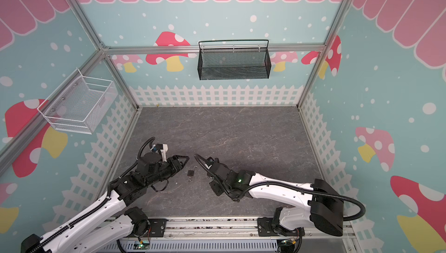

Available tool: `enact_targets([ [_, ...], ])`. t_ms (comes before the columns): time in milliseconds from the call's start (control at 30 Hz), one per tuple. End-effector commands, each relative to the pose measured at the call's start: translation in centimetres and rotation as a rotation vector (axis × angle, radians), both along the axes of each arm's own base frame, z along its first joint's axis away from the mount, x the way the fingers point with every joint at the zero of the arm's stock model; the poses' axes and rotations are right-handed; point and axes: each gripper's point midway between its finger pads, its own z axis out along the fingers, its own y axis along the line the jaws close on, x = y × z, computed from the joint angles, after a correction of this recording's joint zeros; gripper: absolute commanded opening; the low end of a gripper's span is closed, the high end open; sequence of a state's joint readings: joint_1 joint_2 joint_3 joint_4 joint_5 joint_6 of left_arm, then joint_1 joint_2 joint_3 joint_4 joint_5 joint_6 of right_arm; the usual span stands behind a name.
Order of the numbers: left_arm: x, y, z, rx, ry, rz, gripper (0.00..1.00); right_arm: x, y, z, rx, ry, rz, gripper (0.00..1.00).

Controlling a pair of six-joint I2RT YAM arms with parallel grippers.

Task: Unlock with the key
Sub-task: 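Pull the key out and lift it with the right gripper while the left gripper rises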

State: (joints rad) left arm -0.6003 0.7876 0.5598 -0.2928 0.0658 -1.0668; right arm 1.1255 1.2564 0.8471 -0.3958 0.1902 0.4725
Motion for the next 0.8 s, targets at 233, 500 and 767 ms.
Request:
enact_targets([
  [233, 0.9, -2.9, 7.4, -0.225, -0.156, -0.083, 0.60, 2.4, 2.2, 11.1, 0.281, -0.381, 0.179, 0.00],
  [500, 2.5, -4.3, 11.8, -0.403, -0.304, -0.088, 0.64, 2.0, 2.6, 19.0, 0.702, -0.338, 0.328, 0.00],
  [767, 3.6, -4.2, 15.0, -0.560, -0.388, -0.038, 0.71, 1.2, 2.9, 23.9, 0.976, -0.255, 0.413, 0.00],
])
